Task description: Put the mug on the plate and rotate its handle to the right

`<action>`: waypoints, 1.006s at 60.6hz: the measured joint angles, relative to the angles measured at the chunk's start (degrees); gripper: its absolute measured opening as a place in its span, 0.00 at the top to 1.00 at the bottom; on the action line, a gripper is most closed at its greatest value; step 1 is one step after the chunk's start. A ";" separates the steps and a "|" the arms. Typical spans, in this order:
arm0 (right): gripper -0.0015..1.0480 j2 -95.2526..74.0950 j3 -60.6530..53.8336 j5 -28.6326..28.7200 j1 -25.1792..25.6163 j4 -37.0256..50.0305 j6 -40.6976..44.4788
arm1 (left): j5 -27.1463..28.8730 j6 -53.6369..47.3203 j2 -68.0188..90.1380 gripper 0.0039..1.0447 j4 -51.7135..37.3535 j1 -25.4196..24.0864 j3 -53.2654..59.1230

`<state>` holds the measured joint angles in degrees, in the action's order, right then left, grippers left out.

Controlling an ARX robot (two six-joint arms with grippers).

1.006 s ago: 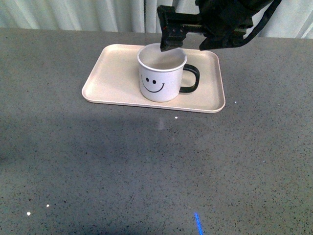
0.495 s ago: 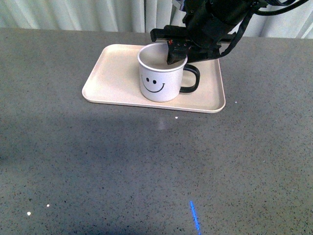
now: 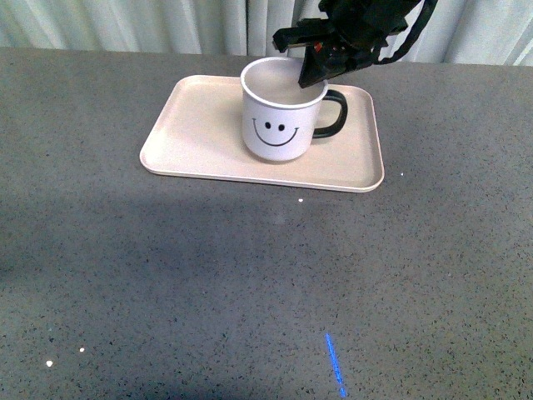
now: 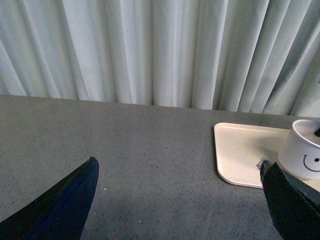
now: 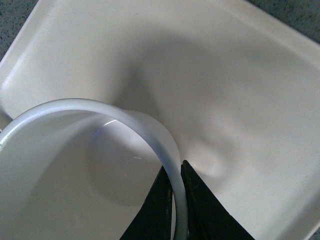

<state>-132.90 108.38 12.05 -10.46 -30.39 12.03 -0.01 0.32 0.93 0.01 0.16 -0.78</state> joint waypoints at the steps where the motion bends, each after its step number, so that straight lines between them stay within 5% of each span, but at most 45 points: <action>1: 0.98 -0.13 0.33 0.02 0.15 -0.22 0.77 | 0.00 0.00 0.00 0.09 0.00 0.00 0.00; 39: 0.97 -5.18 7.52 3.89 2.84 -6.60 13.73 | 0.00 0.00 0.00 0.09 0.00 0.00 0.00; 61: 0.46 -5.11 10.47 6.47 2.93 -7.65 14.51 | 0.00 0.00 0.00 0.09 0.00 0.00 0.00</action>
<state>-138.02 118.85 18.52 -7.53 -38.04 26.55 -0.01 0.32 0.93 0.01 0.16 -0.78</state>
